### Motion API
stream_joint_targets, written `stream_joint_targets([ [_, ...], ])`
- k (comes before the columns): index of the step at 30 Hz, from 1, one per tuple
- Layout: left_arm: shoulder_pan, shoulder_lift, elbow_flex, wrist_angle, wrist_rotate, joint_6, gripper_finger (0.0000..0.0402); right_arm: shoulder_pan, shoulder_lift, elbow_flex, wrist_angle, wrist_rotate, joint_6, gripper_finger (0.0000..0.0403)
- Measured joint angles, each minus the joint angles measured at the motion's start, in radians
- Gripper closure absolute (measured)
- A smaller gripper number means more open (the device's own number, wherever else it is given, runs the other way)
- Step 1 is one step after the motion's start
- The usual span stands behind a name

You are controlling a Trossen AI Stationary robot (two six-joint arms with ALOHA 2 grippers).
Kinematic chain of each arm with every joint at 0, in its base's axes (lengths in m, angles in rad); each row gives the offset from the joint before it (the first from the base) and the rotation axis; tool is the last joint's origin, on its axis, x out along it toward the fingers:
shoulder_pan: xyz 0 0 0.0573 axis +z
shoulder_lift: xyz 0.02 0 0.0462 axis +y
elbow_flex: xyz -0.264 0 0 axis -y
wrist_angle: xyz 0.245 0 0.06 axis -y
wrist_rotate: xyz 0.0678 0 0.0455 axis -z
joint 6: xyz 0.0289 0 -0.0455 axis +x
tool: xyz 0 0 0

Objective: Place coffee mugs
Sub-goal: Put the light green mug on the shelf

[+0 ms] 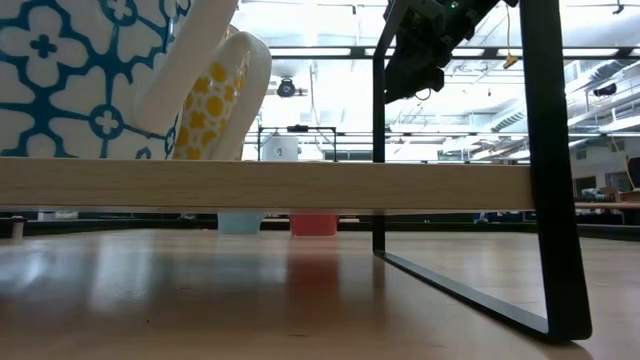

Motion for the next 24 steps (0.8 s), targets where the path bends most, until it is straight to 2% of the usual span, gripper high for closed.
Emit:
stream_joint_targets([
  [9,0.000,0.002,-0.054,0.041,-0.003,0.000,0.0363,0.000,0.000,0.000,0.000,0.000,0.000,0.0211],
  [24,0.000,0.052,-0.054,0.070,0.001,-0.028,0.0363,0.000,0.000,0.000,0.000,0.000,0.000,0.0211],
])
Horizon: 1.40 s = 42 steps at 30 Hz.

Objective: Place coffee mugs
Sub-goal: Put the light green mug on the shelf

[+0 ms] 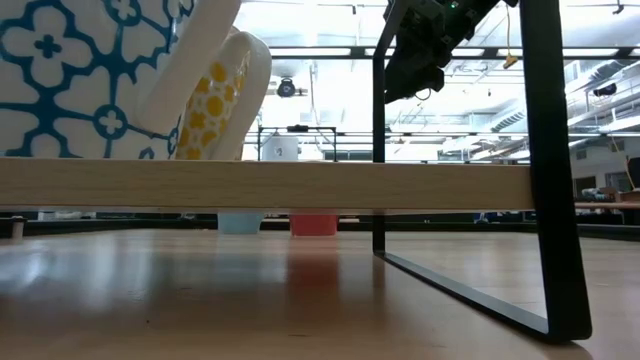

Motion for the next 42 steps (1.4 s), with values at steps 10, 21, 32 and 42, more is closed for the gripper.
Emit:
stream_joint_targets([
  [10,0.001,0.011,0.000,-0.002,-0.001,-0.005,0.0363,0.000,0.000,0.000,0.000,0.000,0.000,0.0211],
  [21,0.001,0.010,0.001,0.002,-0.001,-0.008,0.0348,0.000,0.000,0.000,0.000,0.000,0.000,0.0211],
  [32,0.001,0.009,0.002,0.002,0.001,-0.048,0.0344,0.000,0.000,0.000,0.000,0.000,0.000,0.0211],
  [42,0.001,0.008,0.002,0.002,-0.002,-0.049,0.0298,0.000,0.000,0.000,0.000,0.000,0.000,0.0211],
])
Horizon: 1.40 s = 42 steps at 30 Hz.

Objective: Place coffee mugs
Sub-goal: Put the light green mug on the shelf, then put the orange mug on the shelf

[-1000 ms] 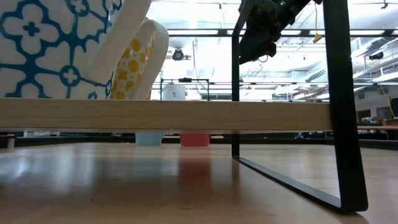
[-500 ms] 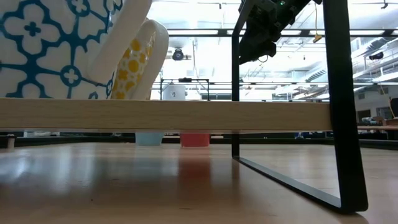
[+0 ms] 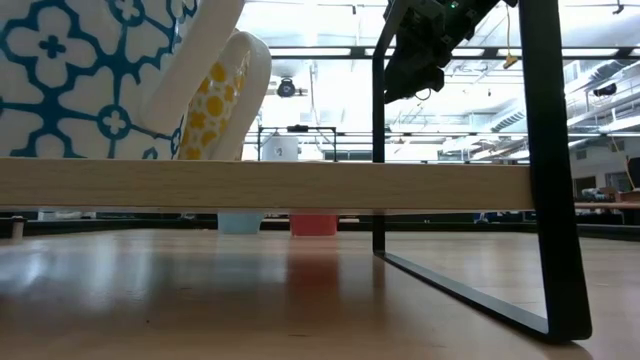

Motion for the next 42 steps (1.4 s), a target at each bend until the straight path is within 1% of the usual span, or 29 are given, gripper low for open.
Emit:
stream_joint_targets([
  [4,0.000,0.000,0.000,0.000,-0.003,0.000,0.0277,0.000,0.000,0.000,0.000,0.000,0.000,0.0211],
  [7,0.000,0.000,0.000,0.000,-0.005,0.001,0.0271,0.000,0.000,0.000,0.000,0.000,0.000,0.0211],
  [18,0.000,0.000,0.000,-0.002,-0.033,-0.005,0.0273,0.000,0.000,0.000,0.000,0.000,-0.008,0.0211],
  [26,0.007,0.000,0.000,-0.002,-0.068,-0.074,0.0273,0.000,0.000,0.000,0.000,0.000,-0.008,0.0211],
  [36,0.036,-0.006,0.001,-0.007,-0.066,-0.074,0.0273,0.000,0.000,0.000,0.000,0.000,-0.008,0.0211],
  [42,0.038,-0.008,0.044,-0.034,-0.037,-0.071,0.0273,0.000,0.000,0.000,0.000,0.000,-0.008,0.0211],
])
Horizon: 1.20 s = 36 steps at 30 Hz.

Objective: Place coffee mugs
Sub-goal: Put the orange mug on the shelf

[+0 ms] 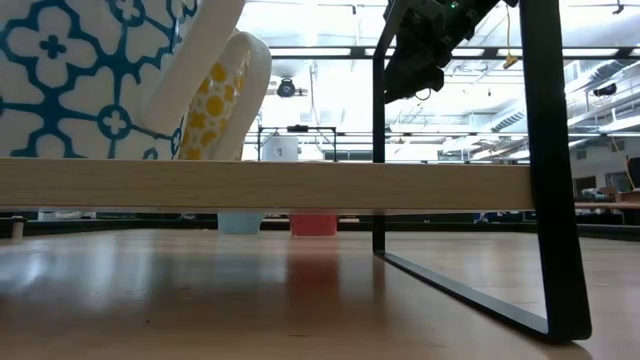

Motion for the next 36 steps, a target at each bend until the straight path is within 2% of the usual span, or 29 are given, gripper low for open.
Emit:
stream_joint_targets([
  [11,0.007,-0.001,0.164,-0.049,0.001,0.105,0.0274,0.000,0.000,0.000,0.000,0.000,-0.003,0.0211],
  [17,0.057,-0.001,0.238,-0.110,-0.156,0.218,0.0274,-0.001,0.000,0.000,0.016,0.008,-0.026,0.0211],
  [20,0.117,-0.003,0.255,-0.132,-0.256,0.317,0.0274,-0.002,0.000,0.000,0.042,0.008,-0.046,0.0211],
  [22,0.164,-0.011,0.255,-0.129,-0.283,0.413,0.0274,-0.002,0.000,0.000,0.057,0.008,-0.056,0.0211],
  [28,0.332,-0.014,0.255,-0.129,-0.288,0.700,0.0274,-0.035,0.000,0.000,0.121,0.008,-0.079,0.0211],
  [36,0.559,-0.014,0.255,-0.125,-0.289,1.000,0.0274,-0.157,0.000,0.000,0.218,0.008,-0.069,0.0211],
])
